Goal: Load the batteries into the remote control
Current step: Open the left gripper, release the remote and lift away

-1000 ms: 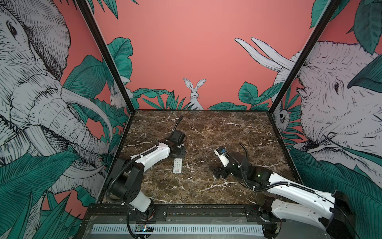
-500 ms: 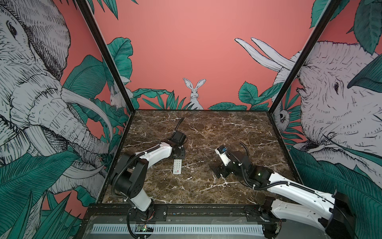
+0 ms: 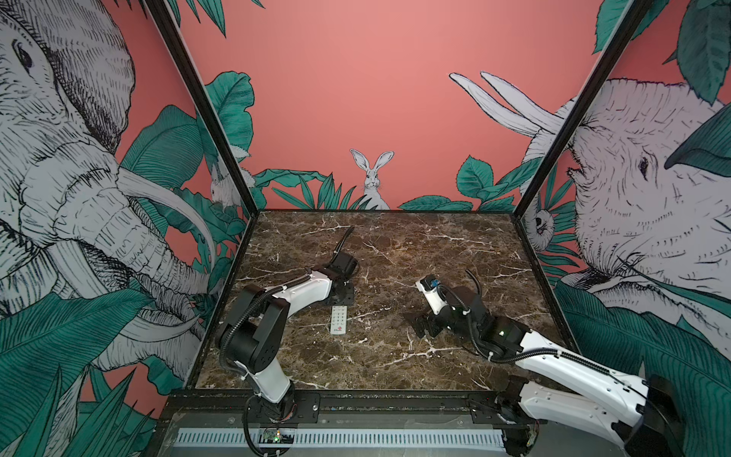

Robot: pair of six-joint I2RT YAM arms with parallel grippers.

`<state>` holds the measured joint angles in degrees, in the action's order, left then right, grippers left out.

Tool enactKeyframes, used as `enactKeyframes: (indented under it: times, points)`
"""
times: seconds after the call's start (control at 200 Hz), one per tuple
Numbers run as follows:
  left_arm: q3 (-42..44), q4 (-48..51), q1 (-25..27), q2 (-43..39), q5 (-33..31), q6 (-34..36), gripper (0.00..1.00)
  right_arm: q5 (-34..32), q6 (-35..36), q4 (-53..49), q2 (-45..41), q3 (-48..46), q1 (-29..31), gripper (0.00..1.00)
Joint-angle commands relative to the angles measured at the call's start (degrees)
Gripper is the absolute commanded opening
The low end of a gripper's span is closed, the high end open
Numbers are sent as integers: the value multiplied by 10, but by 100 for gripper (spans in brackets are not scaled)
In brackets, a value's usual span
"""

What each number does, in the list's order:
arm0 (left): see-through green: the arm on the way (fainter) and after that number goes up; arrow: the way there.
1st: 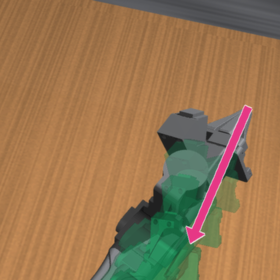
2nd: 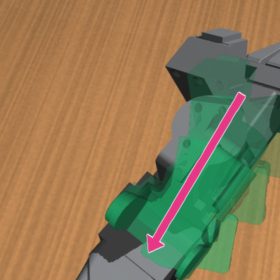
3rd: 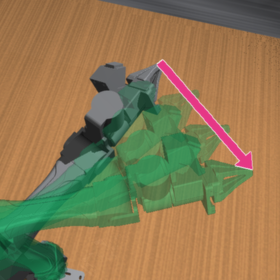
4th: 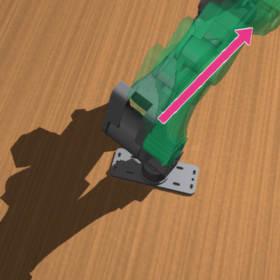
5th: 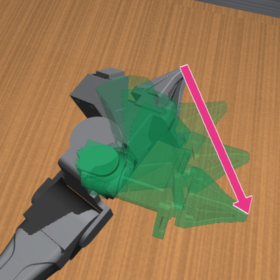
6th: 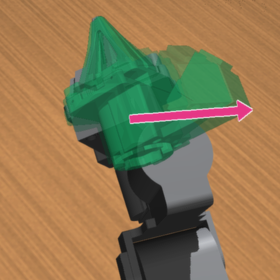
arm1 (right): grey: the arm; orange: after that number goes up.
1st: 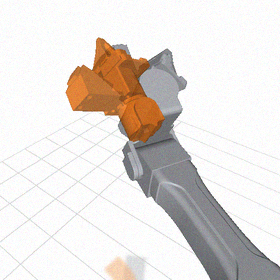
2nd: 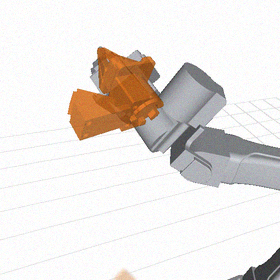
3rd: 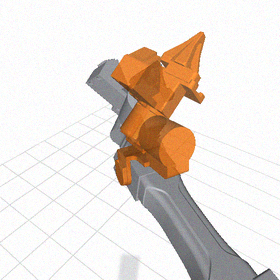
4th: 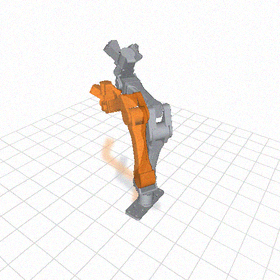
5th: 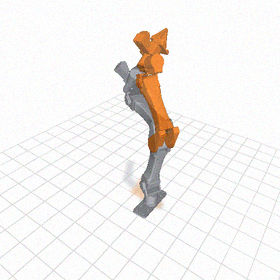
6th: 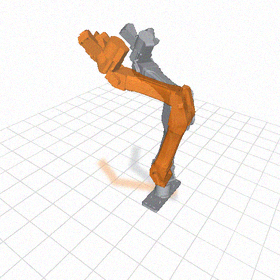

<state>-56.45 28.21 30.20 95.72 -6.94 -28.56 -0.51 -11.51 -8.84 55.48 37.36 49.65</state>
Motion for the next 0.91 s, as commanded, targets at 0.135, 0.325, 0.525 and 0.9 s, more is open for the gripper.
enactKeyframes:
  times: [0.135, 0.325, 0.525, 0.9]
  points:
    - [-19, 20, 2, 12, -17, -10, 18, 6, 6, 3, -23, -11, -10, 97]
    - [-19, 22, 2, 14, -22, -13, 21, 8, 5, 1, -36, -16, -14, 97]
    - [-22, 24, 2, 22, -22, -14, 25, 6, 8, -5, -46, -17, -18, 97]
    - [-27, 23, 2, 28, -20, -14, 40, 2, 12, -12, -59, -14, -23, 98]
